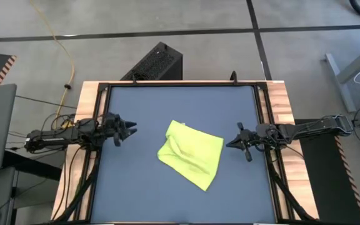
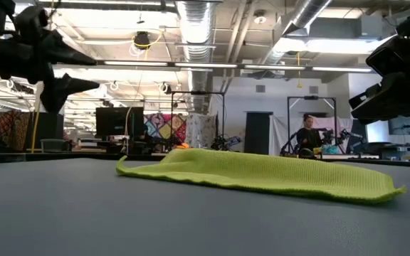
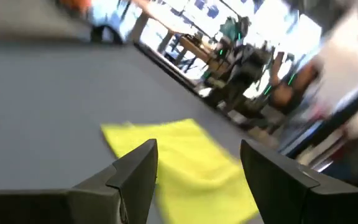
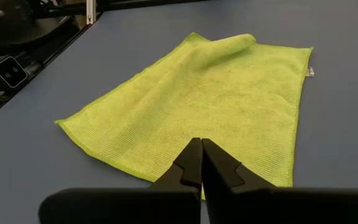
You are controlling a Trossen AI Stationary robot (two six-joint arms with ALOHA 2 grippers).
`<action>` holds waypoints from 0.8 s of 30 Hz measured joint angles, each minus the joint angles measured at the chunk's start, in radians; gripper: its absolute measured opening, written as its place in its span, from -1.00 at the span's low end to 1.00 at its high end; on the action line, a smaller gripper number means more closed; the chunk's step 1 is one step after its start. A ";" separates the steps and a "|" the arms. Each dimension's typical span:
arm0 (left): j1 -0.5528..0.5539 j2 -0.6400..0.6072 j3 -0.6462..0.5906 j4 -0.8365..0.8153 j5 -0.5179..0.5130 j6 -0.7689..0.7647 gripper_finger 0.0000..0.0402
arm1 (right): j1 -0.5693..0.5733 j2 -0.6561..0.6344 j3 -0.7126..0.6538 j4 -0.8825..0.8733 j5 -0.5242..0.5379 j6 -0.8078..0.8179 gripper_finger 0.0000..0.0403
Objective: Roll towel
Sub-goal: Fold the green towel
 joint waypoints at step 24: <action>-0.219 0.404 0.000 0.533 -0.133 -0.214 0.09 | -0.023 0.002 -0.004 0.391 0.081 0.228 -0.87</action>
